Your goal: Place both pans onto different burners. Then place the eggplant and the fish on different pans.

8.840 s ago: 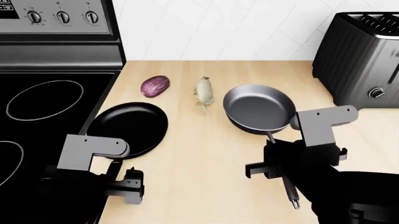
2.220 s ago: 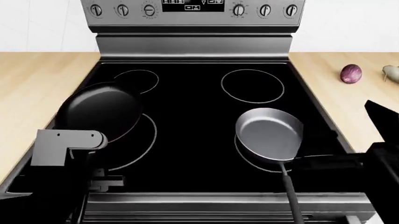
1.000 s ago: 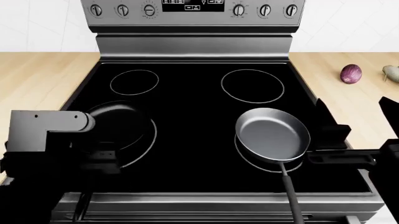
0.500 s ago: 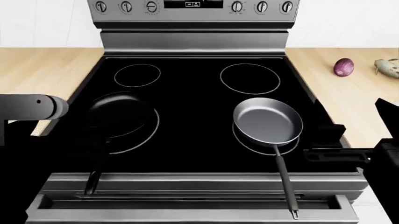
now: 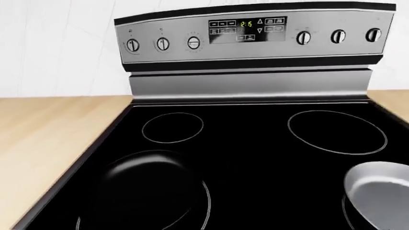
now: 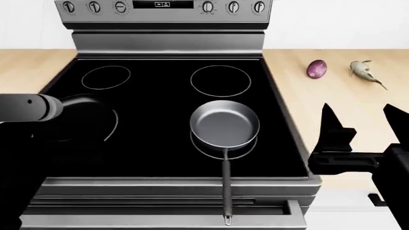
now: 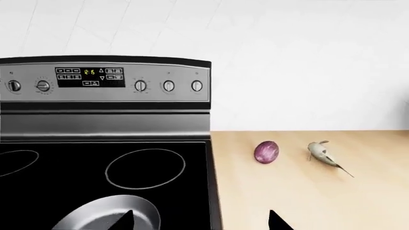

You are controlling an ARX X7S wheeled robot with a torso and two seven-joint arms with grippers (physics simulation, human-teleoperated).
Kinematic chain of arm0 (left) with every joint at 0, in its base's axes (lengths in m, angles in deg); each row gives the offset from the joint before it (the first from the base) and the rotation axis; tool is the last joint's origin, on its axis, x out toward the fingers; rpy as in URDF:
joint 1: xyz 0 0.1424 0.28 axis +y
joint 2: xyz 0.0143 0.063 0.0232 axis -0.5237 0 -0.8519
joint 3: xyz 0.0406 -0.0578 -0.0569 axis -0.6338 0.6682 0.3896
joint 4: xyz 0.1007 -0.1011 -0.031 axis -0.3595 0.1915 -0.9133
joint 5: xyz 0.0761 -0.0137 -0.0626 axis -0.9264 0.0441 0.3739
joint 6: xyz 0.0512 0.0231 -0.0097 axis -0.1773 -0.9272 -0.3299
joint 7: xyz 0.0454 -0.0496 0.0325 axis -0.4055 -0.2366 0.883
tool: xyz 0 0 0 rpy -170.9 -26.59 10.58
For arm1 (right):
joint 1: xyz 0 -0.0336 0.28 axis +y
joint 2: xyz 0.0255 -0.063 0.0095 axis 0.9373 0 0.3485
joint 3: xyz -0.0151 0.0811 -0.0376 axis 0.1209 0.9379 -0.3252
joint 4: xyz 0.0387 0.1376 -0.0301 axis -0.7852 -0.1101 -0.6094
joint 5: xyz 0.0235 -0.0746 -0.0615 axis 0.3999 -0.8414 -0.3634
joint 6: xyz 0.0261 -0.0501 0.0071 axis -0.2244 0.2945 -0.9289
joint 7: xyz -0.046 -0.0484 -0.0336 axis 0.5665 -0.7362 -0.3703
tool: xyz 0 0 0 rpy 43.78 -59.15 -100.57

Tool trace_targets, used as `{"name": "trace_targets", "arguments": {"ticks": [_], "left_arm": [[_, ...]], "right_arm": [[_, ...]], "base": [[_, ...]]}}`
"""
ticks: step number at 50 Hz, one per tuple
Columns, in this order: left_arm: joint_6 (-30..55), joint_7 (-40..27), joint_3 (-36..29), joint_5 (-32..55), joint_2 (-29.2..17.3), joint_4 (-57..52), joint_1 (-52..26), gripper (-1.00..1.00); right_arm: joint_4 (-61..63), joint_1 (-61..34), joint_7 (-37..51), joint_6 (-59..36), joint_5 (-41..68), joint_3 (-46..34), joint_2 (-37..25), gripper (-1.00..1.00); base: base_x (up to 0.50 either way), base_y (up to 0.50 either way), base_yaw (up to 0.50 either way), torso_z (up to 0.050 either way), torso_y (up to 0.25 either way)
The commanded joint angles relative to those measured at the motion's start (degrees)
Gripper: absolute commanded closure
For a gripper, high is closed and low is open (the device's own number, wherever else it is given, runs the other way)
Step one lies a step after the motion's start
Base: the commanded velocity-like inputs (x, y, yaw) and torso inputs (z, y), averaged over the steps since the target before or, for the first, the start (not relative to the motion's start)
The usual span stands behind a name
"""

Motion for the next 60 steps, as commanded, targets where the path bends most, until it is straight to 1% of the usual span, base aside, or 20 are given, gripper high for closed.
{"name": "trace_targets", "arguments": {"ticks": [1,18,41,45,52,60], "left_arm": [[-0.16,-1.40,-1.31,1.52,-0.44,-0.03,-2.45,-1.00],[-0.18,-2.02,-2.71,1.92,-0.40,0.00,-3.95,-1.00],[-0.68,-0.89,-1.78,0.77,-0.92,-0.21,-2.10,-1.00],[-0.74,-1.65,-2.55,2.12,-1.33,0.31,-3.64,-1.00],[-0.89,-0.30,-1.51,0.15,-0.95,-0.30,-1.32,-1.00],[-0.96,-0.10,-1.62,-0.08,-0.98,-0.13,-1.32,-1.00]], "right_arm": [[-0.19,0.60,-0.81,-0.02,-0.42,0.78,0.17,-1.00],[-0.06,2.18,-1.87,-0.14,-1.05,1.94,0.63,-1.00],[-0.75,1.53,-1.87,-0.77,-2.20,0.28,1.60,-1.00],[-1.15,1.19,-1.89,-0.82,-2.36,0.06,1.59,-1.00],[-1.23,1.38,-2.14,-0.97,-2.74,-0.12,1.84,-1.00],[-1.59,1.12,-2.34,-1.24,-3.34,-0.66,2.16,-1.00]], "base": [[0.00,-0.50,0.00,0.000,0.000],[0.00,-0.50,0.00,0.000,0.000],[0.00,-0.50,0.00,0.000,0.000],[0.00,-0.50,0.00,0.000,0.000],[0.00,-0.50,0.00,0.000,0.000],[0.00,-0.50,0.00,0.000,0.000]]}}
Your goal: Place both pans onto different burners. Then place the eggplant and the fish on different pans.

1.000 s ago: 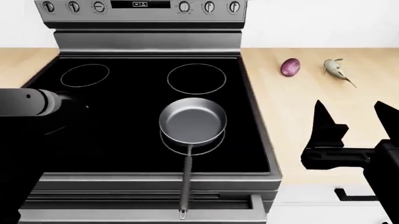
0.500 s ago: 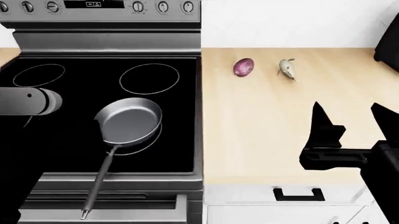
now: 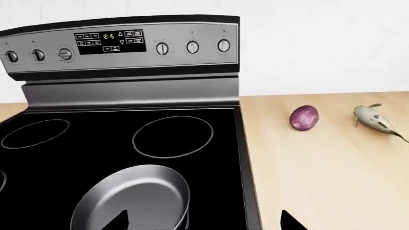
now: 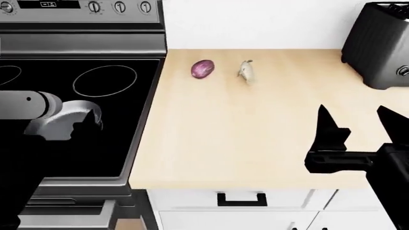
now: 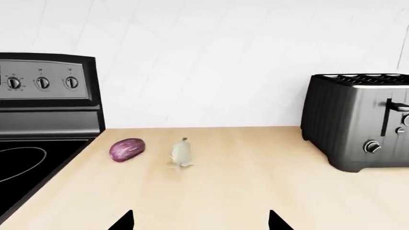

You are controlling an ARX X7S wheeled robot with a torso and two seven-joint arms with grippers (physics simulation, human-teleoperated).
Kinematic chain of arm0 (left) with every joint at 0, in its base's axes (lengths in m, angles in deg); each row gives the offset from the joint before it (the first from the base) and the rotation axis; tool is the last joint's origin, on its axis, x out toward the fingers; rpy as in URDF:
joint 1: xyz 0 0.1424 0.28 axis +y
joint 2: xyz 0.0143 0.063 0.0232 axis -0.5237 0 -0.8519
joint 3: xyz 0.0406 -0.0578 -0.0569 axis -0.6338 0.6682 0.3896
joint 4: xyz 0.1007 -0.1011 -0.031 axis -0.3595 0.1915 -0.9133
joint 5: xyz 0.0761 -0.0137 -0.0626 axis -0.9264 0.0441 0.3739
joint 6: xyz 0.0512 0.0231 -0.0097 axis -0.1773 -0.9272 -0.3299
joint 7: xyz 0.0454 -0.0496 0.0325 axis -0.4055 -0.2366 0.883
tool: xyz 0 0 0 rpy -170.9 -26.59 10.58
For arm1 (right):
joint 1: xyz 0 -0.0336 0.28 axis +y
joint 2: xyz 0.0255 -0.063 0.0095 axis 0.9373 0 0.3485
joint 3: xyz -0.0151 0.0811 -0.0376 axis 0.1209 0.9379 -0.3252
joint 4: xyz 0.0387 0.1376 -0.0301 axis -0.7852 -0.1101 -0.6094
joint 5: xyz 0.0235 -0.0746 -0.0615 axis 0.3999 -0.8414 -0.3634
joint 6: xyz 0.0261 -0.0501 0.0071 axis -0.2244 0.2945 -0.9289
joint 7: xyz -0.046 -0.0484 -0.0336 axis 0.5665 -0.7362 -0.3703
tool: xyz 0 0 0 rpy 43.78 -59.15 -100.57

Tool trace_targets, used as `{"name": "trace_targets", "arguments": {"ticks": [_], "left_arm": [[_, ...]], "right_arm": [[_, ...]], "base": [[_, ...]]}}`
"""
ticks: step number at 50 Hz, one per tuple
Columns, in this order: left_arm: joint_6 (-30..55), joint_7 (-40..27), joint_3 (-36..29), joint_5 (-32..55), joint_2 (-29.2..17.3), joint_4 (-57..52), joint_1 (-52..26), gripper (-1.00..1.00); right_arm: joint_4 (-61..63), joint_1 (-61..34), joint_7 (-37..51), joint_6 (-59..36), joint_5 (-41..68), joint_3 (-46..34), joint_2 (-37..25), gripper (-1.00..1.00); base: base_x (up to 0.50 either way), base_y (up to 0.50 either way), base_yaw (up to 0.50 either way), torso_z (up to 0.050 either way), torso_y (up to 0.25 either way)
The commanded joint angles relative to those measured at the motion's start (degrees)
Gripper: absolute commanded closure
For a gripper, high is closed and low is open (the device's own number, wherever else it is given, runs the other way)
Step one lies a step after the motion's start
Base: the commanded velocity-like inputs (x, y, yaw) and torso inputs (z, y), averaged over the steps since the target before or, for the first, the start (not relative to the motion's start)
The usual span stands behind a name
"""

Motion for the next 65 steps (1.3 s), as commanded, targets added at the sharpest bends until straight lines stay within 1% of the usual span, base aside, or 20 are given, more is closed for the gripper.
{"name": "trace_targets", "arguments": {"ticks": [1,3,13,41,52,54,57,59,65], "left_arm": [[-0.14,0.42,0.05,-0.51,-0.05,0.06,0.36,-1.00],[-0.27,0.27,0.04,-0.23,-0.14,0.06,0.14,-1.00],[-0.58,0.17,0.20,0.45,-0.76,0.02,-0.48,-1.00],[-0.89,0.31,-0.33,-0.19,-0.76,0.00,-0.18,-1.00],[-0.82,0.47,-0.91,-0.49,-0.60,0.31,-0.51,-1.00],[-0.24,0.55,-2.05,-0.97,-0.09,0.94,-1.42,-1.00],[-0.02,0.62,-2.59,-1.25,0.19,1.26,-1.81,-1.00],[0.18,0.82,-3.08,-1.62,0.56,1.52,-1.93,-1.00],[0.48,1.26,-3.65,-2.05,0.82,1.77,-2.21,-1.00]], "right_arm": [[-0.29,-0.44,-0.15,-0.42,-0.78,-0.80,0.36,-1.00],[-0.33,-0.78,0.01,-0.49,-0.84,-1.09,0.37,-1.00],[-0.66,-2.65,0.45,-1.09,-0.71,-3.15,0.47,-1.00],[-0.78,-0.39,-0.91,-0.82,-2.61,-2.06,1.16,-1.00],[-0.87,-0.70,-0.71,-0.89,-3.18,-2.21,1.04,-1.00],[-4.04,-6.29,0.07,-3.01,-3.60,-7.34,2.22,-1.00],[-6.08,-9.81,0.51,-4.27,-3.95,-10.31,3.23,-1.00],[-9.55,-14.18,0.09,-6.41,-5.52,-14.43,5.65,-1.00],[-18.25,-21.99,-2.96,-9.91,-10.58,-21.24,11.45,-1.00]], "base": [[0.00,-0.50,0.00,0.000,0.000],[0.00,-0.50,0.00,0.000,0.000],[0.02,0.00,0.00,0.000,0.000],[0.48,0.00,0.00,0.000,0.000],[0.02,0.00,0.00,0.000,0.001],[0.00,0.00,0.00,0.000,0.000],[0.00,0.00,0.00,0.000,0.000],[0.00,0.00,0.00,0.000,0.000],[0.00,0.00,0.00,0.000,0.000]]}}
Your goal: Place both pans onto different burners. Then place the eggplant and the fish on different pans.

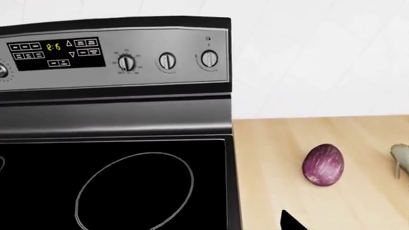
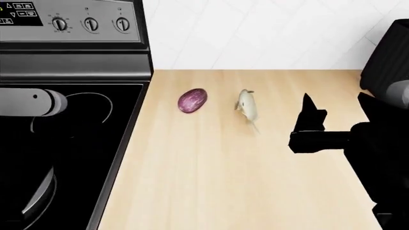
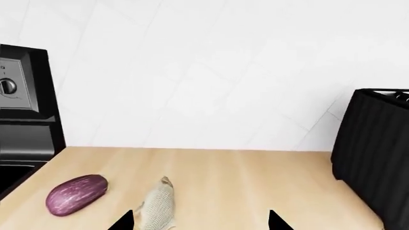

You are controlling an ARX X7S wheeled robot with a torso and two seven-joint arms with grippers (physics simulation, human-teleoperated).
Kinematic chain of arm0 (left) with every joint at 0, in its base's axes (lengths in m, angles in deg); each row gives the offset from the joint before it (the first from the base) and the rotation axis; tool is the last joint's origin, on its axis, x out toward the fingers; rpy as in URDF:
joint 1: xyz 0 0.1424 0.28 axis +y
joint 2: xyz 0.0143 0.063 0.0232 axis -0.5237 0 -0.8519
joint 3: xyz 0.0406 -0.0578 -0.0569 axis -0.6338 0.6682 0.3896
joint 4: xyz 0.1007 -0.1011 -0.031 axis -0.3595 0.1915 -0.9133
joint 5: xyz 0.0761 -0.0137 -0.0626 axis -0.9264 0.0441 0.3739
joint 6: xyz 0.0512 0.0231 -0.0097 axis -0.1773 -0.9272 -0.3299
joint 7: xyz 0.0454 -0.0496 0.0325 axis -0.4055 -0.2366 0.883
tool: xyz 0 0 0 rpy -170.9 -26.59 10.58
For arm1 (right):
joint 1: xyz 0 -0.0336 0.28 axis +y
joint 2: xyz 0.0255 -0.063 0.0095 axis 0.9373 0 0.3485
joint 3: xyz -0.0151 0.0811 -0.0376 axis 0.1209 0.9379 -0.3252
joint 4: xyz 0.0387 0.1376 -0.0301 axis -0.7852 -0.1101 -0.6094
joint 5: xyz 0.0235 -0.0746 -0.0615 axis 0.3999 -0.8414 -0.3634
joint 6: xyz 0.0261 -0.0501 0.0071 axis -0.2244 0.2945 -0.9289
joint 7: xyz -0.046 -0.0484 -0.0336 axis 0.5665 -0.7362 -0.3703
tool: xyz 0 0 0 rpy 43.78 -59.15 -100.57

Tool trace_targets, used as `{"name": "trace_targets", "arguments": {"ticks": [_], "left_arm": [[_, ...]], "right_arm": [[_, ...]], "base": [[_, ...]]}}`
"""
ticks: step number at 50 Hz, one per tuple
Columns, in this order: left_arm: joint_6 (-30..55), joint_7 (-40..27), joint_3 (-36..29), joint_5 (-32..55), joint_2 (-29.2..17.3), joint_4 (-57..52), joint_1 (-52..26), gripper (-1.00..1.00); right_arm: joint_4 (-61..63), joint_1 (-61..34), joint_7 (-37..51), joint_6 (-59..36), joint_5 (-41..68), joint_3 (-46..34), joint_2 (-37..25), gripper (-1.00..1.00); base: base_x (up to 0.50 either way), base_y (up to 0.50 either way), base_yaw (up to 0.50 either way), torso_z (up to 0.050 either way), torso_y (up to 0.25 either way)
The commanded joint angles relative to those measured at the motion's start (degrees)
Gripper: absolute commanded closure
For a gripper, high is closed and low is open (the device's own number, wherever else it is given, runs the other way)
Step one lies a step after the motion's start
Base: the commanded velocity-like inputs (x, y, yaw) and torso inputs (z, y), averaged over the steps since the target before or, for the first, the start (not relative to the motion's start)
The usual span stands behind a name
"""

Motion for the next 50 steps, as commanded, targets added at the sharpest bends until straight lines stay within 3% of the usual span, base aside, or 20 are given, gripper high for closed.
{"name": "trace_targets", "arguments": {"ticks": [1,22,27,34,50], "left_arm": [[0.61,0.60,-1.37,-0.90,0.66,0.70,-0.76,-1.00],[0.94,1.45,-2.85,-1.34,1.39,1.92,-2.90,-1.00],[0.86,1.62,-2.88,-1.49,1.38,1.97,-2.85,-1.00],[0.43,3.89,-1.90,-3.62,1.61,2.40,-1.29,-1.00],[-0.28,5.77,-1.07,-4.45,1.39,2.77,-0.82,-1.00]], "right_arm": [[-11.16,-12.04,-2.55,-5.11,-5.54,-10.62,7.02,-1.00],[-35.30,-27.20,-15.36,-7.61,-19.74,-23.01,19.92,-1.00],[-37.02,-27.78,-16.63,-7.21,-21.01,-23.84,20.59,-1.00],[-48.15,-28.17,-25.49,-2.79,-30.65,-30.33,25.33,-1.00],[-63.15,-30.99,-27.13,0.40,-37.18,-33.87,31.06,-1.00]], "base": [[0.00,0.00,0.00,0.000,0.000],[0.00,0.00,0.00,0.000,0.000],[0.00,0.00,0.00,0.000,0.000],[0.00,0.00,0.00,0.000,0.000],[0.00,0.00,0.00,0.000,0.000]]}}
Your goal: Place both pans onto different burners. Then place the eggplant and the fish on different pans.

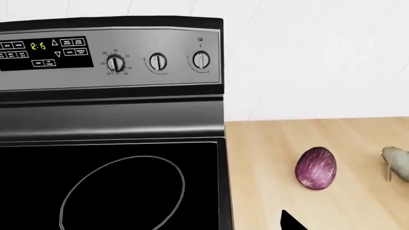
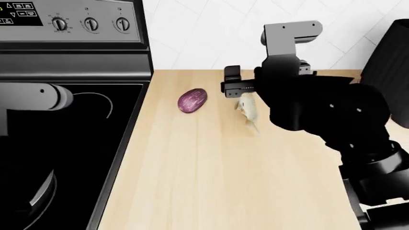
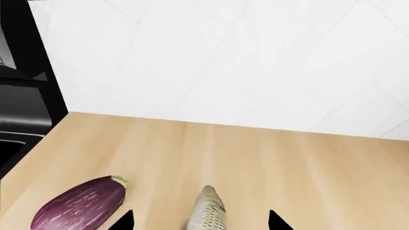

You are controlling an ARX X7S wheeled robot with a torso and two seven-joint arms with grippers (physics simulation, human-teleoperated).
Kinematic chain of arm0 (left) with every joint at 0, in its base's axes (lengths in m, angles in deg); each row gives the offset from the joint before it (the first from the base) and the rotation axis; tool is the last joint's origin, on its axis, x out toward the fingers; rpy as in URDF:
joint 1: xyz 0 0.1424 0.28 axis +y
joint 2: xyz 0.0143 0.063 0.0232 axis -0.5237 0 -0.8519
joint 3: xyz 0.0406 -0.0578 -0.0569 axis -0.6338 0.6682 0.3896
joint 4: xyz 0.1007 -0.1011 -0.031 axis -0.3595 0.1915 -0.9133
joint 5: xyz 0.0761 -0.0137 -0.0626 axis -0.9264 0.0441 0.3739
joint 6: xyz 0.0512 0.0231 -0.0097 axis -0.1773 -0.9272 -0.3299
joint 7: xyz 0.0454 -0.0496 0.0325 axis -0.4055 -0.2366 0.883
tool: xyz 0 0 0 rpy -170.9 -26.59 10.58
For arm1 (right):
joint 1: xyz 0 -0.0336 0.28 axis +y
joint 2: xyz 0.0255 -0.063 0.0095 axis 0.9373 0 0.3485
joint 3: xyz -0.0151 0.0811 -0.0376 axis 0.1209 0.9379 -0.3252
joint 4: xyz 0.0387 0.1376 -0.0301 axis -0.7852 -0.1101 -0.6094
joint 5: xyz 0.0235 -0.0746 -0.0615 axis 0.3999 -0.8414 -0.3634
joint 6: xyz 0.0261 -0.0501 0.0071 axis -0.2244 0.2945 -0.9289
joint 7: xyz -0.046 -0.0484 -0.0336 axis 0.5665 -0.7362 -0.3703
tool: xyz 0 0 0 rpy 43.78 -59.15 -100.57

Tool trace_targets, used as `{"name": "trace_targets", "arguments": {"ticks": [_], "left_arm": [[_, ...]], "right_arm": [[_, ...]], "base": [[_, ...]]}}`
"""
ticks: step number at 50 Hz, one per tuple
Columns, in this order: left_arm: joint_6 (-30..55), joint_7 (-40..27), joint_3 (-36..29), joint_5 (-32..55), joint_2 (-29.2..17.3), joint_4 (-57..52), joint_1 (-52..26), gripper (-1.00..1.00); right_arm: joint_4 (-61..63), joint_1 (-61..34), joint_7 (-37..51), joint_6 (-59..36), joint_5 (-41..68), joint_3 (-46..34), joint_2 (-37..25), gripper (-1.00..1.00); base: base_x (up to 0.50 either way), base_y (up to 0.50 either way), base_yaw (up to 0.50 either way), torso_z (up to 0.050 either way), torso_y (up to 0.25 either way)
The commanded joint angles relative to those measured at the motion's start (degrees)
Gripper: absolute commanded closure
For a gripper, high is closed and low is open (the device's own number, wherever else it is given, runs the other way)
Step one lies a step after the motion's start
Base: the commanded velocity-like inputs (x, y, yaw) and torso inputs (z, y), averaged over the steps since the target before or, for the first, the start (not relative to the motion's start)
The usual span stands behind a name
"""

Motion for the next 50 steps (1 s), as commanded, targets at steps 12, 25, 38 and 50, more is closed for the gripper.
{"name": "trace_targets", "arguments": {"ticks": [12,25,38,50], "left_arm": [[-1.07,1.14,0.87,0.10,-0.44,0.11,0.24,-1.00],[-1.30,2.44,1.34,-0.63,-0.83,-0.25,1.33,-1.00],[-1.39,2.82,1.20,-1.18,-0.90,-0.53,1.73,-1.00],[-1.63,3.02,1.10,-1.40,-0.90,-0.58,1.72,-1.00]], "right_arm": [[-11.90,-2.07,-2.63,2.69,-5.21,-3.22,4.66,-1.00],[-16.43,0.12,-3.58,5.20,-6.85,-4.51,6.87,-1.00],[-20.66,0.08,-5.66,7.15,-8.43,-5.58,7.85,-1.00],[-23.08,0.69,-7.10,8.19,-9.34,-6.67,8.59,-1.00]], "base": [[0.00,0.00,0.00,0.000,0.000],[0.00,0.00,0.00,0.000,0.000],[0.00,0.00,0.00,0.000,0.000],[0.00,0.00,0.00,0.000,0.000]]}}
